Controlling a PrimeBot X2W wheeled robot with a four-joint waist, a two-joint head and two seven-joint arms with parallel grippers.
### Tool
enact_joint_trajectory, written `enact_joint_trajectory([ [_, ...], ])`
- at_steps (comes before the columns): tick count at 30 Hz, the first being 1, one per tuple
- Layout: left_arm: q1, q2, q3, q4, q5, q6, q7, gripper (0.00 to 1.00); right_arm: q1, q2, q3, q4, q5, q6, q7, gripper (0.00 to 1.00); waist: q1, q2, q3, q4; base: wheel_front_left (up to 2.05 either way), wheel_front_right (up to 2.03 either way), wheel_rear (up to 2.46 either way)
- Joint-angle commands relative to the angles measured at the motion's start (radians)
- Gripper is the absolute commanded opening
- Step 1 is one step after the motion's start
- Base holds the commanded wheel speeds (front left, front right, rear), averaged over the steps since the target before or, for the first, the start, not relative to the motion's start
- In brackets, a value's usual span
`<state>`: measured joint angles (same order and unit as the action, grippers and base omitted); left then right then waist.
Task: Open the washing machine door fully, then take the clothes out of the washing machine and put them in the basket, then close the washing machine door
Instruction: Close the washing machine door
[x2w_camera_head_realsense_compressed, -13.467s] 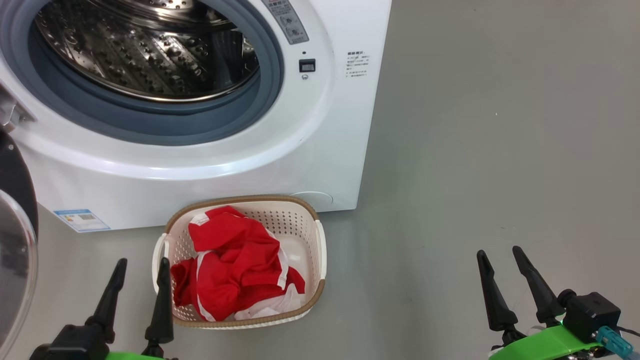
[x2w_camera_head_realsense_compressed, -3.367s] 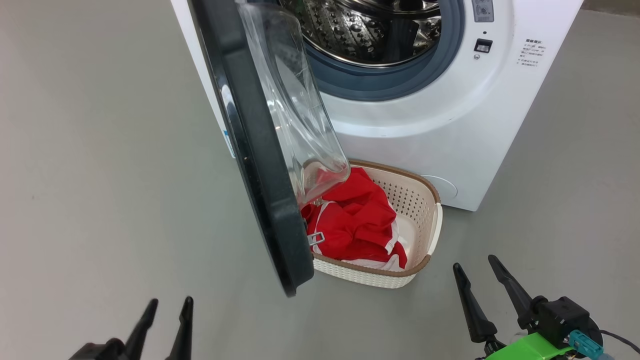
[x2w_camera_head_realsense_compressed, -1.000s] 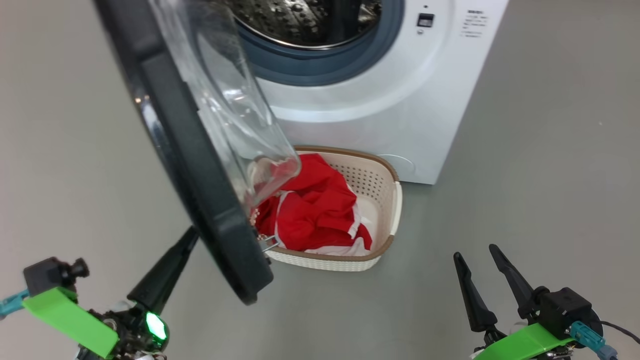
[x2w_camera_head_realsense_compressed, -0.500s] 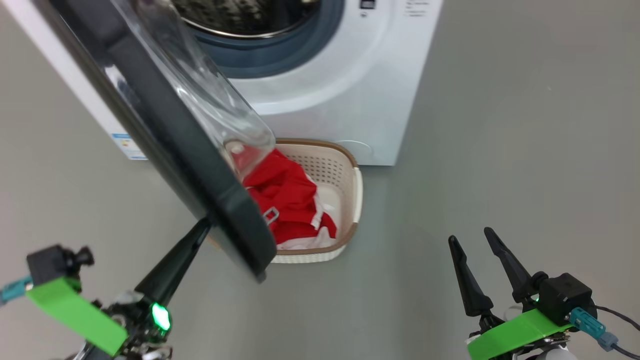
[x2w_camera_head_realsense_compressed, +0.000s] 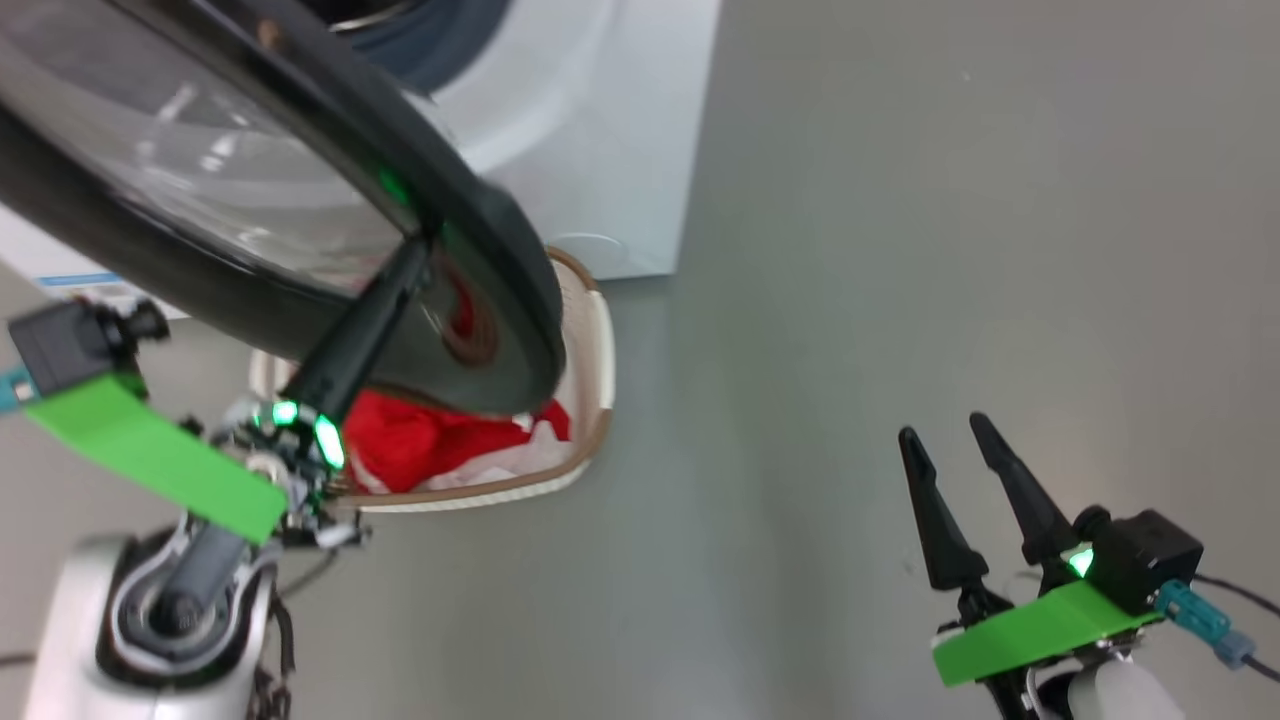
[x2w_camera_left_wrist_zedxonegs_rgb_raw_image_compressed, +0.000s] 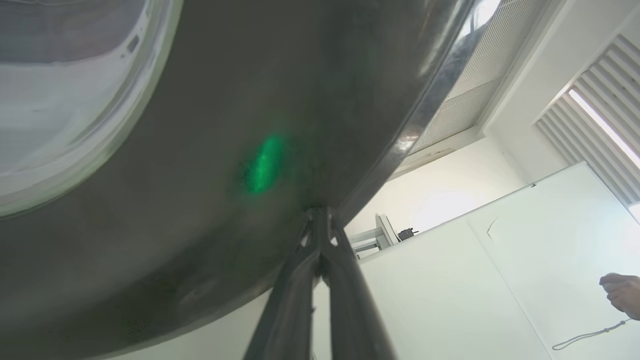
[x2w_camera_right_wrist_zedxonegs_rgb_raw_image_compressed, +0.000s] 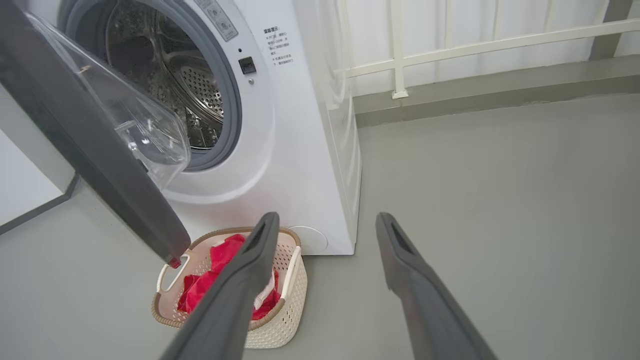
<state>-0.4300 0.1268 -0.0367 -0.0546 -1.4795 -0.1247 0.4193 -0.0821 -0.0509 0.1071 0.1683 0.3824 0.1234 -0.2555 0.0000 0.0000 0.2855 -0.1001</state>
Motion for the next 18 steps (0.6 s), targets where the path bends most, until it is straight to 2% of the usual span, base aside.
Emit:
enact_joint_trajectory([
  [1, -0.041, 0.031, 0.024, -0.018, 0.016, -0.006, -0.012, 0.0, -0.034, 0.001, 0.022, -0.029, 0.019, 0.007, -0.006, 1.0, 0.0, 0.0, 0.054, -0.061, 0.0, 0.0, 0.0],
  [8, -0.201, 0.107, -0.055, 0.082, 0.085, -0.006, -0.18, 0.0, -0.057, 0.001, 0.031, -0.037, 0.06, 0.007, -0.006, 1.0, 0.0, 0.0, 0.101, -0.142, 0.0, 0.0, 0.0],
  [18, -0.407, 0.215, -0.155, 0.255, 0.077, -0.006, -0.404, 0.0, -0.059, 0.001, 0.053, -0.044, 0.1, 0.007, -0.006, 1.0, 0.0, 0.0, 0.122, -0.226, 0.0, 0.0, 0.0],
])
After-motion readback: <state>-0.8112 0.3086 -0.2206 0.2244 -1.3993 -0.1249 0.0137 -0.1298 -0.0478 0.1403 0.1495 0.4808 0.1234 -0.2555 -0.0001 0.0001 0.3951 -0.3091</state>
